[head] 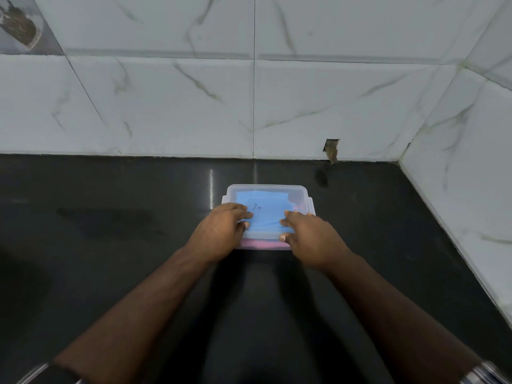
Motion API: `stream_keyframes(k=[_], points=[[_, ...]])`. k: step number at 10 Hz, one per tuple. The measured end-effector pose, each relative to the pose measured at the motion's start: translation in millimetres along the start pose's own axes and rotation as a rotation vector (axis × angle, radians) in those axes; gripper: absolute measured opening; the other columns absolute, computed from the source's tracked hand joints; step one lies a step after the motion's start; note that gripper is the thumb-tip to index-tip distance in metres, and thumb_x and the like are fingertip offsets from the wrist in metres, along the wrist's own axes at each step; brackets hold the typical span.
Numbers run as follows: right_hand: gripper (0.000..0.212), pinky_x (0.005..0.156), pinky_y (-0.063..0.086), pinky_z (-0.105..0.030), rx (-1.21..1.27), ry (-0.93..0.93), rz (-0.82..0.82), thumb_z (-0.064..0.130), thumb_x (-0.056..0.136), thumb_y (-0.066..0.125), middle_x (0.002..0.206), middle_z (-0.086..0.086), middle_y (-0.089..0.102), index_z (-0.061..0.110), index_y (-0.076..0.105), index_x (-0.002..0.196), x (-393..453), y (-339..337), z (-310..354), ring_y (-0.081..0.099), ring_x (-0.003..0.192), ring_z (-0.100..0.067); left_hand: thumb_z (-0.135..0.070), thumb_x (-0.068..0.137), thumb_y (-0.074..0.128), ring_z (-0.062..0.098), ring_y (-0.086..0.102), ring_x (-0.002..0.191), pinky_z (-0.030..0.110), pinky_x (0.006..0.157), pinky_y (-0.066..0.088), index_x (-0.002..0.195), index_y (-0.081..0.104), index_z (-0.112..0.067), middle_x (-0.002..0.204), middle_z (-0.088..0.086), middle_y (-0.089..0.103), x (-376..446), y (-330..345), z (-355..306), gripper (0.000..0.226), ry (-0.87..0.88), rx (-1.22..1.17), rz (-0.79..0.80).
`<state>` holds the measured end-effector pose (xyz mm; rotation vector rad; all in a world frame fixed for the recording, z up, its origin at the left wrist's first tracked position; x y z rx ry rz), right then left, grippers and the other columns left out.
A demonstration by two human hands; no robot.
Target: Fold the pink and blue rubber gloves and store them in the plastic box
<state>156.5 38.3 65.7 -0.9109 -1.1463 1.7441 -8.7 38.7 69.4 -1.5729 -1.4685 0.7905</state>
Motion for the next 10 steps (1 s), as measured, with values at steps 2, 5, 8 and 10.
stream_keyframes(k=[2,5,8,10], points=[[0.041,0.101,0.039,-0.035,0.058,0.036,-0.02,0.032,0.095,0.057,0.141,0.003,0.055,0.017,0.054,0.133,42.6,-8.2,-10.6,0.05,0.127,-0.024,-0.011,0.094,0.058,0.018,0.052,0.13,0.015,0.102,0.029,0.123,0.069,-0.013,0.137,0.003,0.061,41.8,-3.2,12.0,0.03,-0.04,-0.042,0.012],[0.045,0.106,0.036,-0.032,-0.006,0.033,0.0,0.033,0.097,0.054,0.148,0.0,0.048,0.018,0.05,0.139,76.5,-23.1,-15.6,0.048,0.13,-0.023,-0.014,0.097,0.056,0.018,0.05,0.129,0.022,0.105,0.032,0.124,0.065,-0.016,0.139,0.002,0.057,78.6,-3.4,24.0,0.029,-0.09,-0.058,0.041],[0.047,0.109,0.035,-0.034,-0.009,0.036,0.026,0.036,0.099,0.05,0.148,-0.002,0.048,0.015,0.048,0.141,78.6,-24.3,-9.0,0.047,0.131,-0.023,-0.017,0.099,0.052,0.022,0.057,0.12,0.03,0.102,0.044,0.128,0.062,-0.02,0.135,0.003,0.058,88.6,0.9,27.9,0.031,-0.14,0.015,0.06],[0.043,0.108,0.038,-0.034,-0.108,0.043,-0.036,0.024,0.097,0.051,0.143,-0.005,0.051,0.013,0.049,0.139,80.9,-39.9,3.8,0.049,0.129,-0.024,-0.025,0.102,0.042,0.028,0.022,0.148,0.045,0.118,0.023,0.15,0.035,-0.018,0.16,0.004,0.031,81.2,-6.6,2.2,0.049,-0.047,0.303,-0.031]])
Point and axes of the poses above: each hand's wrist, its own x-axis towards the middle knuckle, its own y-axis out of the palm, z = x × y, the point moved 10 cm from there along x, towards the middle knuckle
